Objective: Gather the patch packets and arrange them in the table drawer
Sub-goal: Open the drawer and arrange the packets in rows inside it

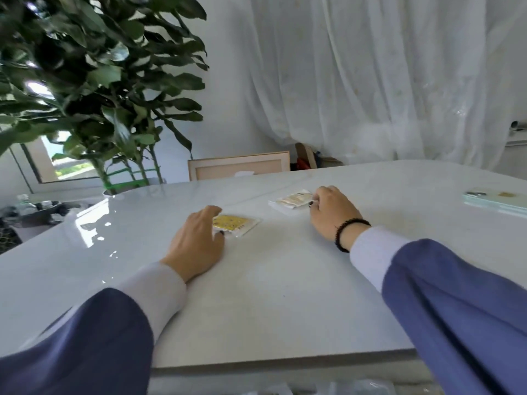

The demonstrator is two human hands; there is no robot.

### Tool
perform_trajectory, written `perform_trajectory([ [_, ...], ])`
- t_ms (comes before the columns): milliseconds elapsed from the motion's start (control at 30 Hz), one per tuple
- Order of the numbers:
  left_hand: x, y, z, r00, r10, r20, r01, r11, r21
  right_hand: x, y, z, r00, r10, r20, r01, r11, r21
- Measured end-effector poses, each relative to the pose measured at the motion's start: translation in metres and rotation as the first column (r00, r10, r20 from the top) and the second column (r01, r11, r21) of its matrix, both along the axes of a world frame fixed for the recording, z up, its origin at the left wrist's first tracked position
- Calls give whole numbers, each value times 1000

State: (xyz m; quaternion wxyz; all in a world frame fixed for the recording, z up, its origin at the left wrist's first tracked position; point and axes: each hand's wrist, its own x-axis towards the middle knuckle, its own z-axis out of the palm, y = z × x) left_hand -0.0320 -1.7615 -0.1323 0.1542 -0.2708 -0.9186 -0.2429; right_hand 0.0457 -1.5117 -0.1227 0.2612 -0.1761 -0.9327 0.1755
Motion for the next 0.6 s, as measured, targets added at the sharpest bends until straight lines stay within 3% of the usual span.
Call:
perform_trajectory([
  [167, 6, 7, 3, 983, -48, 177, 108, 933, -344, -40, -6, -10, 943, 142, 302, -157, 987, 26],
  [267, 17, 1, 2, 982, -76, 171, 129, 936, -328, -42, -2, -11, 892, 170, 418, -215, 975, 63],
  [333, 25, -2, 0, 980, -139, 143, 168, 962, -216, -43, -1, -10, 876, 133, 464, -206, 972, 110],
  [433, 31, -9, -2, 984, -167, 68, 170, 985, -38, -34, -9, -9, 903, 152, 401, -204, 975, 92],
  [600, 23, -13, -3, 999, 30, -18, -30, 1000, 7, -8, -22, -3, 991, 129, 43, -136, 919, 370],
])
